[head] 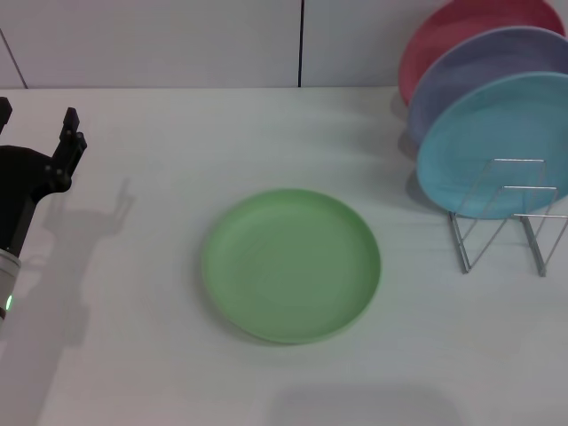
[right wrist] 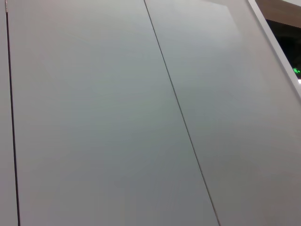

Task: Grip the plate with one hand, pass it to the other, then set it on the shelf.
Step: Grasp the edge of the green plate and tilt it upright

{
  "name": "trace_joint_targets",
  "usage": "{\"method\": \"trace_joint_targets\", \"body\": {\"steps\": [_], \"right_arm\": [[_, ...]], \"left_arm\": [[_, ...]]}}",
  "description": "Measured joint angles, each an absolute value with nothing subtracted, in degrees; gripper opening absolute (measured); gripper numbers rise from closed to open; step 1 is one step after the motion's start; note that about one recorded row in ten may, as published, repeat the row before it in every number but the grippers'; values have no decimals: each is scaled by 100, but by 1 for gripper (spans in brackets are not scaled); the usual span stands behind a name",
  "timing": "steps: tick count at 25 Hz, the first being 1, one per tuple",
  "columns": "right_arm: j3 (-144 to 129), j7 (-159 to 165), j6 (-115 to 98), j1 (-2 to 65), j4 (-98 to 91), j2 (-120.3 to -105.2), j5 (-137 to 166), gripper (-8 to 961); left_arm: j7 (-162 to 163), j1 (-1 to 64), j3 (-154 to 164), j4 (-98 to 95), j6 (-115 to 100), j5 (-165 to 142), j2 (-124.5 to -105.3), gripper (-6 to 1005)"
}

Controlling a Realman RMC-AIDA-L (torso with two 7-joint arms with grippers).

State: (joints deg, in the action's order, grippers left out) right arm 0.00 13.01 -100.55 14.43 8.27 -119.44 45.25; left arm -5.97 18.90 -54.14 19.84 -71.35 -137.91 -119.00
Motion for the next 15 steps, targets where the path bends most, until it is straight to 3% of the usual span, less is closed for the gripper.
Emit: {"method": "trace_joint_targets", "body": {"steps": [10, 15], "right_arm": [[1, 1301, -10033, 1454, 826, -11940, 4526, 840], [0, 1301, -10024, 1467, 808, -11936, 4526, 840]], "left_arm": [[-591, 1889, -5255, 2021, -7169, -13827, -11890, 785], [-614, 1878, -5085, 2591, -6644, -13847, -11776, 784]]}}
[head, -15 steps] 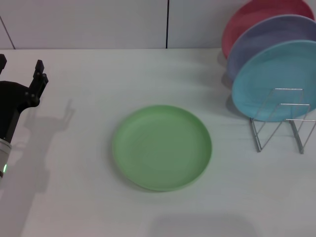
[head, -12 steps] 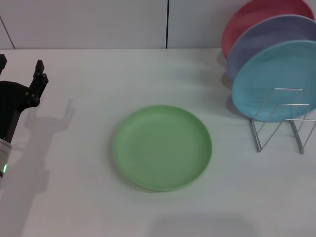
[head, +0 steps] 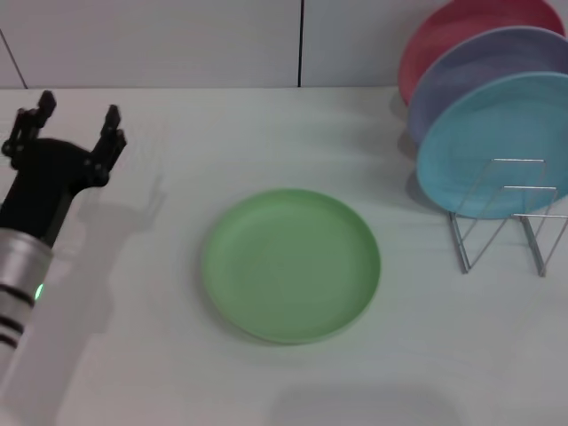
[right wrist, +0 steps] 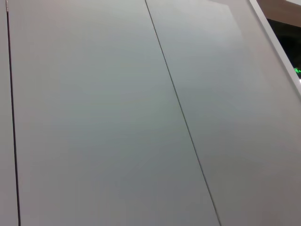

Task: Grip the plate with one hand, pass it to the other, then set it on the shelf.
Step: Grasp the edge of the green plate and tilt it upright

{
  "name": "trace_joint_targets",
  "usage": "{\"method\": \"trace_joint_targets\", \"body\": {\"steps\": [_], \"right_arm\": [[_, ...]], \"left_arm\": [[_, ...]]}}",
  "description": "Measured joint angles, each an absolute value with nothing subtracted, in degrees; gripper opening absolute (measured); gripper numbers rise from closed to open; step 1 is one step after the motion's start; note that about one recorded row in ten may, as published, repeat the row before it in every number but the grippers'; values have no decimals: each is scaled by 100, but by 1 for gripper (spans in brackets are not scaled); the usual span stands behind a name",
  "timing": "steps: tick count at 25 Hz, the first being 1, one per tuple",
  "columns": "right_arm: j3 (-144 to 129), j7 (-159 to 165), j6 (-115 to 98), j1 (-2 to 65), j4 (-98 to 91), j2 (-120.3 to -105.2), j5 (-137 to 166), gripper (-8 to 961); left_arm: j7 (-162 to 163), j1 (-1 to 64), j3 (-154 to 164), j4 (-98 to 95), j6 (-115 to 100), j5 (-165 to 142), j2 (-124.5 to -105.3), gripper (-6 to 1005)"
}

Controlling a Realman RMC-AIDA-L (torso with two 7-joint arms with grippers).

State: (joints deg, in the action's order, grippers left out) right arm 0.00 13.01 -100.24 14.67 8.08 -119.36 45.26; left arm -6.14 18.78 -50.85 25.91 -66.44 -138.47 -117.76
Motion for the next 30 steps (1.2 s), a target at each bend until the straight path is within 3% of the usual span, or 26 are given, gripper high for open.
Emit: {"method": "trace_joint_targets", "body": {"steps": [7, 12, 20, 30], "right_arm": [[1, 1301, -10017, 1468, 791, -11928, 4525, 840], [-9, 1301, -10024, 1471, 783, -11918, 4525, 839], [-9, 1301, -10011, 1450, 773, -11917, 4526, 839], [-8, 1301, -9968, 1479, 774, -11917, 4526, 839]], "left_arm": [[-1886, 1553, -5926, 4948, -3876, -13846, -11511, 783], [-3004, 1102, -7388, 7171, -265, -13843, -11809, 773], [-2327, 1345, -8337, 8444, 3494, -13917, -11827, 758], [-1374, 1460, -8081, 8379, 4635, -15013, -11844, 739]]}}
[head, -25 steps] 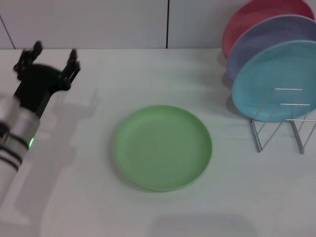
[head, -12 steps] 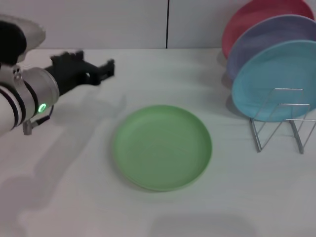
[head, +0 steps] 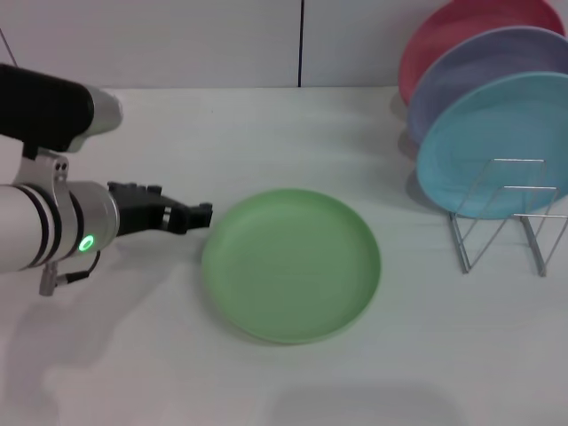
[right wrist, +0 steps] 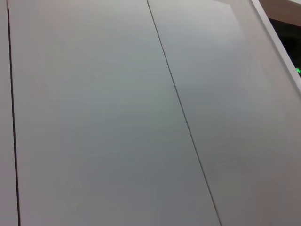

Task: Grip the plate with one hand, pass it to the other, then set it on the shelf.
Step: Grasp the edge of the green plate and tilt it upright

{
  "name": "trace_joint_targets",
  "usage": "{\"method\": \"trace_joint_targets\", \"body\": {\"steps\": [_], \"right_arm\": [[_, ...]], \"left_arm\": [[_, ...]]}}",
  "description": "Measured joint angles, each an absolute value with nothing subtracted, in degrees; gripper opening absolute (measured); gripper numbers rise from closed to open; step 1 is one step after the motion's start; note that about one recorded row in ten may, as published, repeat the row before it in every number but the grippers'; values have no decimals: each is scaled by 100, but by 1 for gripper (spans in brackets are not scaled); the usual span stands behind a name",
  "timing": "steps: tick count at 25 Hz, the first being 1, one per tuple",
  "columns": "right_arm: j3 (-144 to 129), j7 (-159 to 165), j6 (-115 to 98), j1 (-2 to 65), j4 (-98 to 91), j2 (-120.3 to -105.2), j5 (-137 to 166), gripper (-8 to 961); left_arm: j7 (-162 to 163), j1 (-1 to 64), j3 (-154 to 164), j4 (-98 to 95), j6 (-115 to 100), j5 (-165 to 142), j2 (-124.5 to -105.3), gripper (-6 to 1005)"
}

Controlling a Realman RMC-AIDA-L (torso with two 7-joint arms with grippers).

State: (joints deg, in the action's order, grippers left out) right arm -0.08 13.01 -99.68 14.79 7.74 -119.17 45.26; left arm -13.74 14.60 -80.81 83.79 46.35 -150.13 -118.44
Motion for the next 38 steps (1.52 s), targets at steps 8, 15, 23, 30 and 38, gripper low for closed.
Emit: {"method": "trace_joint_targets", "body": {"steps": [8, 15, 23, 30, 38], "right_arm": [[-8, 1301, -9966, 1491, 774, -11917, 4526, 840], [-8, 1301, -9965, 1503, 773, -11917, 4526, 840], [-8, 1301, -9952, 1496, 774, -11917, 4526, 840], [-8, 1301, -9948, 1487, 774, -11917, 4526, 840], [-8, 1301, -9904, 1507, 774, -11917, 4526, 840]], "left_arm": [[-1360, 1501, -7929, 8325, 4808, -14970, -11853, 723], [-1214, 1816, -7704, 7862, 4895, -14999, -11857, 710], [-1138, 1936, -7710, 7604, 4863, -15009, -11856, 694], [-1132, 1963, -7747, 7536, 4873, -15013, -11856, 681], [-1067, 2021, -7752, 7475, 4907, -15012, -11848, 664]]}}
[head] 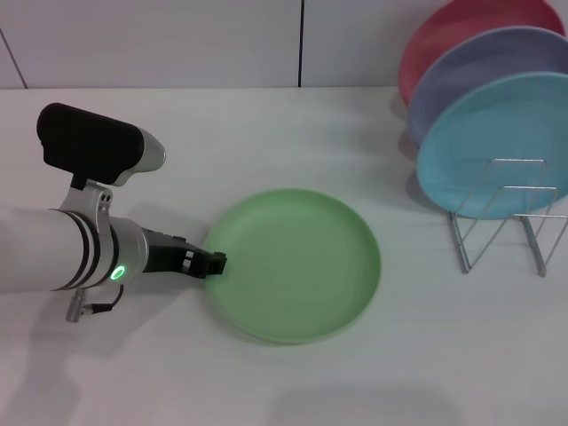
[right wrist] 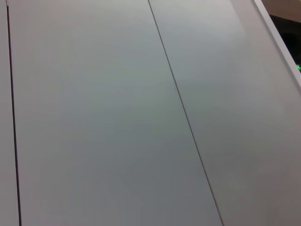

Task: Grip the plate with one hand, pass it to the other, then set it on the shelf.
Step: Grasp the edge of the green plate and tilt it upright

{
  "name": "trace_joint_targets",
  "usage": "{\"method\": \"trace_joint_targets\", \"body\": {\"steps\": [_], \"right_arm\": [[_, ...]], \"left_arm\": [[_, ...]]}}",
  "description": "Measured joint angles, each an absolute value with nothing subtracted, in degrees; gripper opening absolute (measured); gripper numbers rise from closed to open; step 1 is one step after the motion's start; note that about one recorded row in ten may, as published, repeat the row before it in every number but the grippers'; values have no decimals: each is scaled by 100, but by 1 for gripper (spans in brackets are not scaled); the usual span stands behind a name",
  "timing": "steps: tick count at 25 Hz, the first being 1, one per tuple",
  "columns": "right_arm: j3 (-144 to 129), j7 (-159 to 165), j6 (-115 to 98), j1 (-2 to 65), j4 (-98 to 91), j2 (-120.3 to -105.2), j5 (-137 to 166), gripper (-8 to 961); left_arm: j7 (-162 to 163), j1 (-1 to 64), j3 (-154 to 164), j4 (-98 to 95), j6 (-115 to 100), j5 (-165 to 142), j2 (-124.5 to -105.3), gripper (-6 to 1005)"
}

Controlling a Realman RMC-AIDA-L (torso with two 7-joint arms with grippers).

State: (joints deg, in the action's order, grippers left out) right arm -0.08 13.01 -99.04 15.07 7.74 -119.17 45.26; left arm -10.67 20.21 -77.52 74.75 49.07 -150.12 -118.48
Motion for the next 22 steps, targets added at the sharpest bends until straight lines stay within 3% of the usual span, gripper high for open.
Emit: {"method": "trace_joint_targets", "body": {"steps": [19, 22], "right_arm": [[-8, 1300, -9896, 1512, 721, -11917, 4526, 839], [-8, 1300, -9896, 1512, 713, -11917, 4526, 839]], "left_arm": [[-910, 2333, -7756, 7347, 5379, -14996, -11844, 632], [-908, 2336, -7756, 7393, 5396, -15011, -11847, 555]]}}
